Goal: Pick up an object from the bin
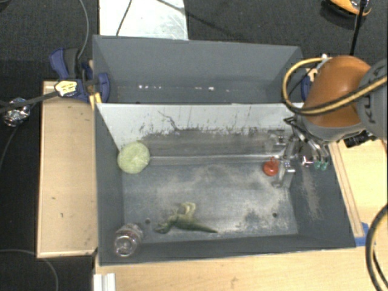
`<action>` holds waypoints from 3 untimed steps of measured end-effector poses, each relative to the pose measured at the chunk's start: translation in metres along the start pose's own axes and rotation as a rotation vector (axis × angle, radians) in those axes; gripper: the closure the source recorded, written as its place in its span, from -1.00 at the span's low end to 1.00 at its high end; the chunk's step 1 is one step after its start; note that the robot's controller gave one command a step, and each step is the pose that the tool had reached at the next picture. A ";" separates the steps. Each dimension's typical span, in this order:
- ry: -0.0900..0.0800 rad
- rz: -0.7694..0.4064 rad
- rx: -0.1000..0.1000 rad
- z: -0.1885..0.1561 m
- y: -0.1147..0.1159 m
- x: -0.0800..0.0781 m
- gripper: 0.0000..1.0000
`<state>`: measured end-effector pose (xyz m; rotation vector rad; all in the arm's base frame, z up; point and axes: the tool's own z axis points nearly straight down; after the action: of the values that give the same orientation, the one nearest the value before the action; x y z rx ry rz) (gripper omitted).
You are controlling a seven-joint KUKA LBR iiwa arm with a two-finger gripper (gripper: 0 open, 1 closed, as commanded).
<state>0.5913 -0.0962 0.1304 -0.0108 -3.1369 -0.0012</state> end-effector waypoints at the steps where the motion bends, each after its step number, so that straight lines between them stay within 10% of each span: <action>1: -0.008 -0.002 0.001 -0.005 0.000 -0.002 -1.00; 3: -0.001 -0.003 0.000 0.060 -0.037 0.007 -1.00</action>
Offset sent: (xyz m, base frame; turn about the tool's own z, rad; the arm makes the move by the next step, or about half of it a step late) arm -0.0088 -0.0378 -0.0604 0.0122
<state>0.5835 -0.1327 0.0700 -0.0055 -3.1381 -0.0009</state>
